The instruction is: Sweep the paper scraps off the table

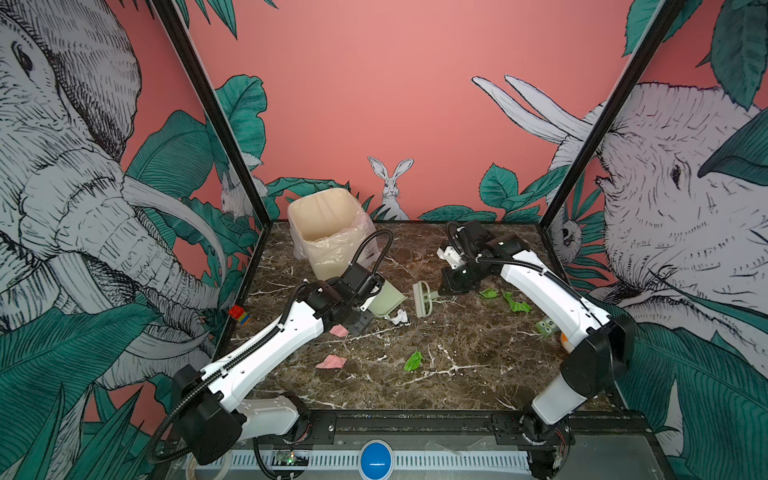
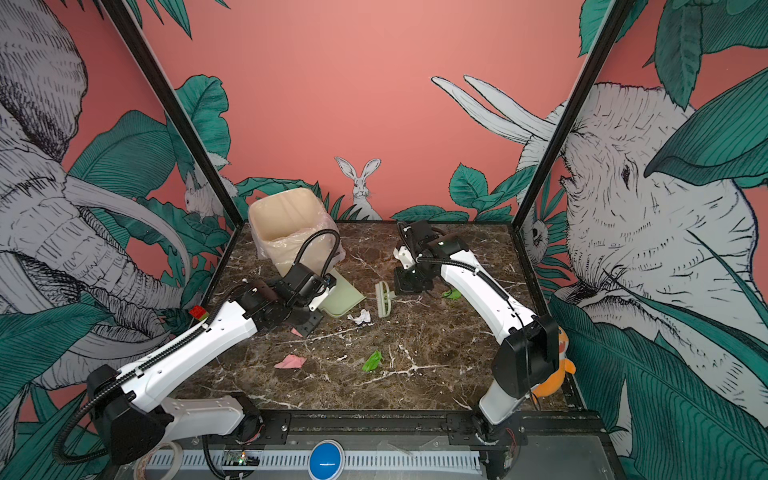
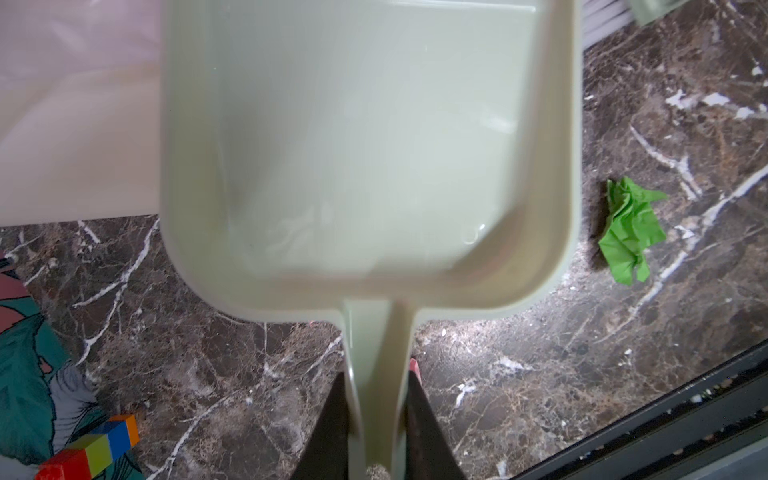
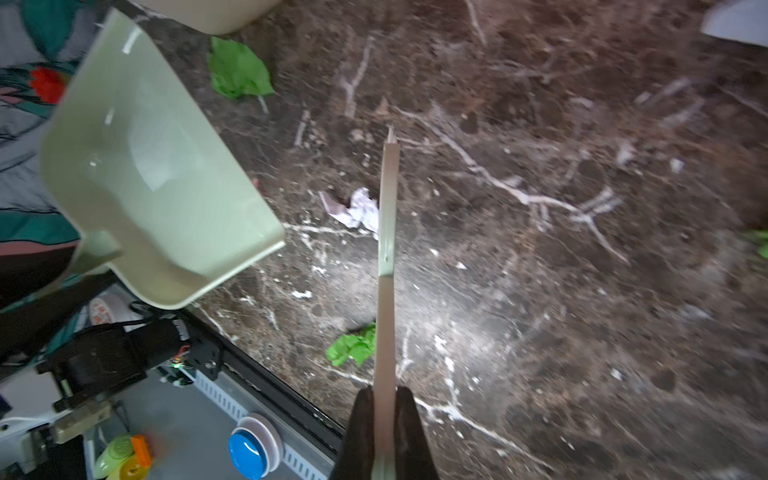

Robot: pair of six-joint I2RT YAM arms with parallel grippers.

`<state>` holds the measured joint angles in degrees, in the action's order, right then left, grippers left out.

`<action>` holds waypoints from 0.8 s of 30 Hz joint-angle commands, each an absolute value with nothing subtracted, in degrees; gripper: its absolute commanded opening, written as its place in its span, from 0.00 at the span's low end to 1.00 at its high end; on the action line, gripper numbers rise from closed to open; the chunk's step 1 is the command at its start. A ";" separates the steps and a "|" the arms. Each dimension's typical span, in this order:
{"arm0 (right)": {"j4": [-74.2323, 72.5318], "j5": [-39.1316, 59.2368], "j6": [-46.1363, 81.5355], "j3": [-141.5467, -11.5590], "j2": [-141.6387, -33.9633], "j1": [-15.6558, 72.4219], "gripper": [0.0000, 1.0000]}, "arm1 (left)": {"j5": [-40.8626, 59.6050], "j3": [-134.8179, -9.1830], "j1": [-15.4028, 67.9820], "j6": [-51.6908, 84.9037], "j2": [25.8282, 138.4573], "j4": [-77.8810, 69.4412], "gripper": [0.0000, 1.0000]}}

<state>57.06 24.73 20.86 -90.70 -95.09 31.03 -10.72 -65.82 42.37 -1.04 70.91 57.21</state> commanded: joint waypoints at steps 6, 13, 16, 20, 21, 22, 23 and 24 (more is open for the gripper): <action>37.06 35.91 33.66 -89.22 -101.91 35.07 0.00 | -12.26 -65.58 41.84 -0.18 69.70 60.60 0.10; 34.11 34.10 37.40 -84.10 -103.06 34.69 0.00 | -11.67 -65.56 41.84 -0.25 69.85 60.16 0.10; 34.37 33.29 37.87 -79.79 -100.96 33.22 0.00 | -11.42 -65.48 41.84 -0.21 69.87 59.90 0.10; 35.20 32.52 38.07 -73.27 -95.75 30.51 0.00 | -11.11 -65.48 41.84 -0.71 70.13 59.68 0.10; 35.85 32.36 37.91 -71.96 -94.37 29.89 0.00 | -11.01 -65.53 41.84 -0.75 70.22 59.58 0.10; 36.77 32.17 37.73 -70.51 -92.79 29.10 0.00 | -11.03 -65.48 41.84 -0.87 70.31 59.58 0.10; 37.87 32.00 37.45 -69.21 -92.20 28.29 0.00 | -10.90 -65.39 41.84 -0.94 70.40 59.46 0.10; 39.07 31.75 37.02 -67.78 -89.02 27.47 0.00 | -10.81 -65.39 41.84 -0.99 70.42 59.40 0.10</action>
